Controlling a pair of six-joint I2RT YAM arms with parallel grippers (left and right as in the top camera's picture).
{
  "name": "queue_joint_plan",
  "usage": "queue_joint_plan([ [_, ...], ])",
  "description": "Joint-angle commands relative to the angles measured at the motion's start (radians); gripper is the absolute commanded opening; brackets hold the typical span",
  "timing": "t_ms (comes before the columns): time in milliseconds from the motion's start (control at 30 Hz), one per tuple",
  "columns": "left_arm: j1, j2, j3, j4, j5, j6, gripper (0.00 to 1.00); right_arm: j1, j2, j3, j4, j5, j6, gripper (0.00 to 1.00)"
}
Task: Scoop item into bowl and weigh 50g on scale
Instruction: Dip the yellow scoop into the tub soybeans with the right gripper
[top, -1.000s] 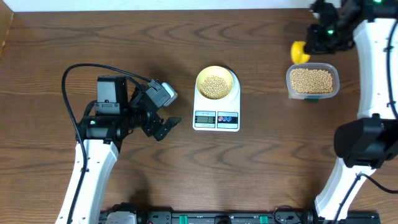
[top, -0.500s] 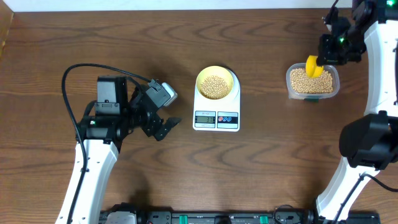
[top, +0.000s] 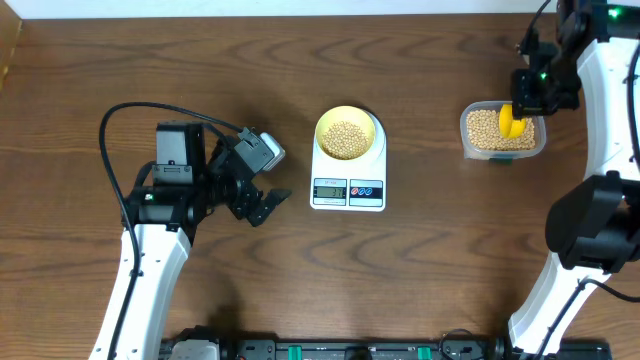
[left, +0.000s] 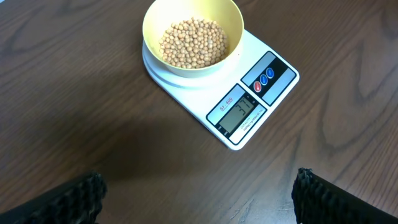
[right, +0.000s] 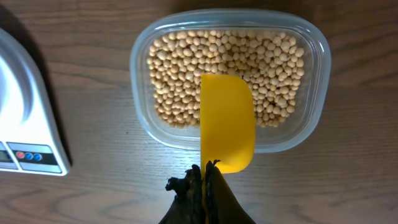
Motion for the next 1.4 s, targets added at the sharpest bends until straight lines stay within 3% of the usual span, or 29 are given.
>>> queue_joint_plan([
  [0, -0.002, 0.003, 0.017, -0.001, 0.006, -0.013, 0.97, 0.000, -0.026, -0.026, 0.013, 0.018, -0.014, 0.01],
  [1367, -0.002, 0.002, 0.017, -0.001, 0.006, -0.013, 0.98, -0.002, 0.000, -0.206, 0.213, -0.125, 0.001, 0.01],
])
